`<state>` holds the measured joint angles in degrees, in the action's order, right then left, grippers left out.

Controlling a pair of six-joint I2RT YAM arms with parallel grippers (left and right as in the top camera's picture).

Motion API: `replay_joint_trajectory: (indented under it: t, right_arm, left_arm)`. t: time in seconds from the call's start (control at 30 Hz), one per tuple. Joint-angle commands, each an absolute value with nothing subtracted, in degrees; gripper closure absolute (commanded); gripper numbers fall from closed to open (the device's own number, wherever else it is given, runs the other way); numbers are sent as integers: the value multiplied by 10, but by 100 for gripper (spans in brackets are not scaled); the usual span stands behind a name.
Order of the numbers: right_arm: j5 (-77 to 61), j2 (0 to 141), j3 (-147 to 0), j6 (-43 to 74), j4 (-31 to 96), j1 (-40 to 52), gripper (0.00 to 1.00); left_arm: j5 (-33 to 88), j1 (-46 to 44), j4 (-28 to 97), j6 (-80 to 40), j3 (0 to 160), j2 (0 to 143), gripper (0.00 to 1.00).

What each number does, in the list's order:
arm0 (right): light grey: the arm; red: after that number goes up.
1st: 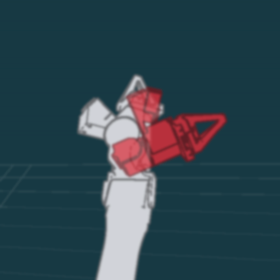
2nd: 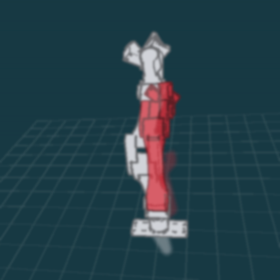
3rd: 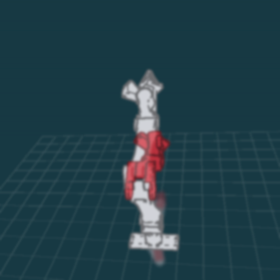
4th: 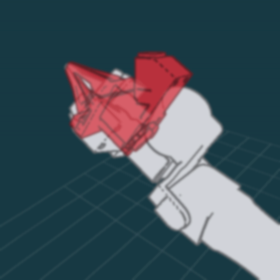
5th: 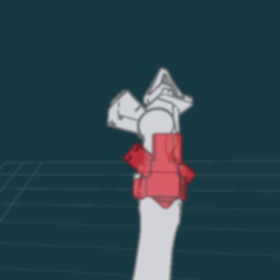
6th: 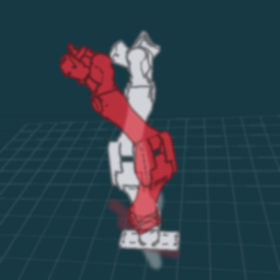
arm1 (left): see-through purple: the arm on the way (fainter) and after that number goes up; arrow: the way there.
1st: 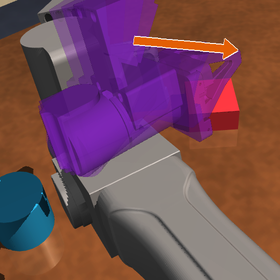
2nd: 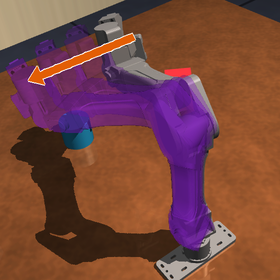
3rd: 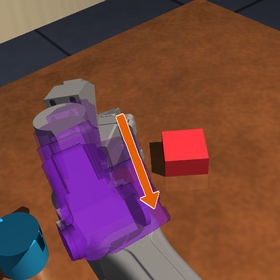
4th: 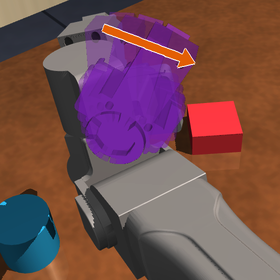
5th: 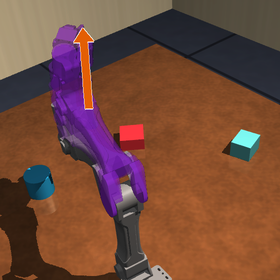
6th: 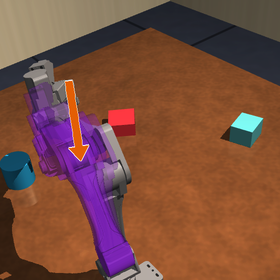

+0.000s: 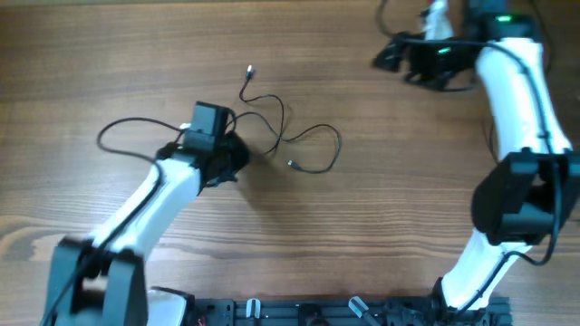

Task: Untangle cables

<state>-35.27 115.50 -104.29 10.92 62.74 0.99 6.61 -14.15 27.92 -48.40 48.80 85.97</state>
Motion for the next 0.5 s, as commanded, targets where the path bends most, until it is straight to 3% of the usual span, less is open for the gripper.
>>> replay_joint_trajectory:
  t: [0.0,0.03,0.07,0.17,0.23,0.33,0.4,0.47]
  right_arm:
    - [-314,1165,-975,214,592,108,0]
    - [-284,1165,-958,209,570,138,0]
    - [-213,1166,-935,208,537,174,0]
    - [-98,1168,-874,117,425,273,0]
    - [-56,1168,-838,91,347,328,0]
    - [-4,1169,-836,469,353,373,0]
    - [5,1173,-837,634,353,385,0]
    - [29,1183,-836,726,349,393,0]
  left_arm:
    - [-57,-112,316,-452,488,797,59]
    - [-75,-103,321,-454,488,788,27]
    - [-87,-91,323,-454,488,781,16]
    - [-88,-34,322,-488,488,780,0]
    - [-88,-4,320,-489,488,780,0]
    - [-88,6,333,-488,488,780,1]
    - [-88,6,337,-488,488,780,0]
    - [-88,6,337,-488,488,780,0]
